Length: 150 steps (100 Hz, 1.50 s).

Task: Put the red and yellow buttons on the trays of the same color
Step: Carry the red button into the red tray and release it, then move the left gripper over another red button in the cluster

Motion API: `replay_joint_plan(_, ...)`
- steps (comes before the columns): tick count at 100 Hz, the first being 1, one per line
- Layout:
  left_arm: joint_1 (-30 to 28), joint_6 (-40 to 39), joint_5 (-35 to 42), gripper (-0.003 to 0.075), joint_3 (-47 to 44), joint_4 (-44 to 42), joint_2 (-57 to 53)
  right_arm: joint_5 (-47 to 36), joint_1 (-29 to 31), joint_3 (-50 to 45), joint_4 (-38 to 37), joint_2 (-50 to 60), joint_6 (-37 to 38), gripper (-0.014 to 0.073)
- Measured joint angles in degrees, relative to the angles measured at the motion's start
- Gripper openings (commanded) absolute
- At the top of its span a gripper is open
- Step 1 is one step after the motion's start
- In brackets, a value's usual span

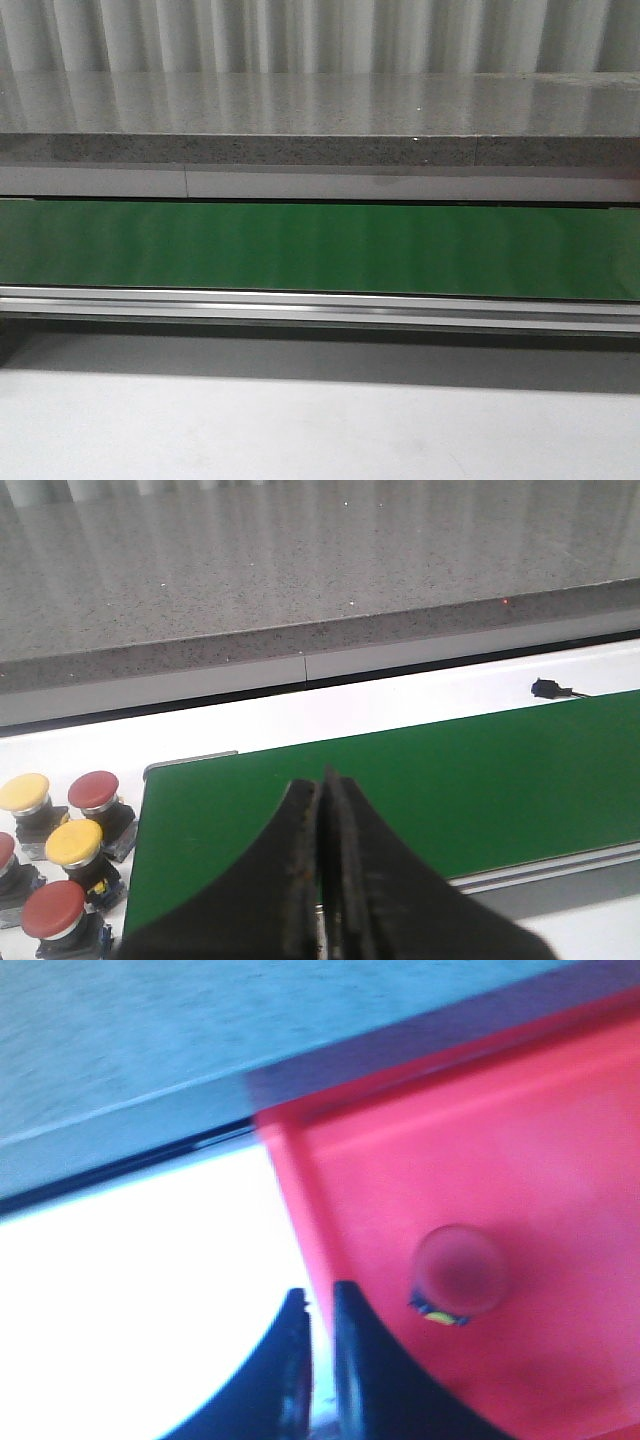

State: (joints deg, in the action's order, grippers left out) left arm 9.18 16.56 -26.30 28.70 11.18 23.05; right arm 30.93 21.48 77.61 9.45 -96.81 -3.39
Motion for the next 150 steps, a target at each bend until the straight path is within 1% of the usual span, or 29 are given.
replay_joint_plan(2, 0.0, 0.0, 0.0, -0.0020, 0.0, 0.0, 0.0, 0.0, -0.6, -0.6, 0.0, 0.9, -0.5, -0.0071)
replay_joint_plan(22, 0.0, 0.0, 0.0, -0.0020, 0.0, 0.0, 0.0, 0.3, -7.8, -6.8, -0.1, 9.8, -3.8, -0.0065)
replay_joint_plan(47, 0.0, 0.0, 0.0, -0.0020, 0.0, 0.0, 0.0, 1.3, -16.4, -17.3, -0.1, 23.2, -6.6, -0.0065)
replay_joint_plan(68, 0.0, 0.0, 0.0, -0.0020, 0.0, 0.0, 0.0, 2.1, -21.0, -26.5, -0.1, 36.1, -7.2, -0.0065)
replay_joint_plan(85, 0.0, 0.0, 0.0, -0.0020, 0.0, 0.0, 0.0, 2.2, -22.4, -32.4, -0.1, 46.9, -7.4, -0.0065)
replay_joint_plan(128, 0.0, 0.0, 0.0, -0.0020, 0.0, 0.0, 0.0, 4.2, -22.4, -46.9, -0.1, 77.1, -7.4, -0.0065)
replay_joint_plan(140, 0.0, 0.0, 0.0, -0.0020, 0.0, 0.0, 0.0, 6.4, -22.4, -49.5, -0.1, 83.2, -7.5, -0.0065)
replay_joint_plan(150, 0.0, 0.0, 0.0, -0.0020, 0.0, 0.0, 0.0, 7.8, -22.4, -50.7, 0.0, 85.9, -7.5, -0.0065)
